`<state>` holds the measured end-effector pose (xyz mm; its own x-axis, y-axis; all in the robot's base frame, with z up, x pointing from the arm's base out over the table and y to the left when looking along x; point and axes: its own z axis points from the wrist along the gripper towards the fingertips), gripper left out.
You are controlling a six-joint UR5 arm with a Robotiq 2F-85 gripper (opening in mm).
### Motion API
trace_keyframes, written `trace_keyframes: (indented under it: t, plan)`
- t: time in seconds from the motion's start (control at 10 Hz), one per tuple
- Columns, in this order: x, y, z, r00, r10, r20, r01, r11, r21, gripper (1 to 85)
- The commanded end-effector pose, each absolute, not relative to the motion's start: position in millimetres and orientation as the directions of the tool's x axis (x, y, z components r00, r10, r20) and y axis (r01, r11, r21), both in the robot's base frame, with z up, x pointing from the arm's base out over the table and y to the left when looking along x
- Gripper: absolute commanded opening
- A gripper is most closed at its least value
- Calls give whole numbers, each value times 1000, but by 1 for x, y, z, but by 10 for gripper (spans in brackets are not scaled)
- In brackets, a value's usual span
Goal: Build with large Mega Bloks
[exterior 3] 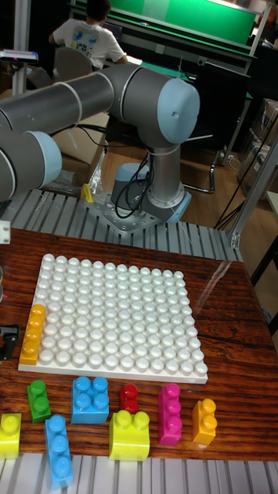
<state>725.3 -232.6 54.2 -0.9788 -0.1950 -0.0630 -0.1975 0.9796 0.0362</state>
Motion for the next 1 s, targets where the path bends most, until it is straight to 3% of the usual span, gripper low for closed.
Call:
trace_keyframes:
  t: [0.0,0.2,0.9]
  plan:
    - [721,-228,58,-973,-227,-34,-229,972,49,590]
    - [727,-224,55,-970,-240,-41,-242,969,55,657]
    - [750,-228,36,-966,-254,-58,-256,966,33,680]
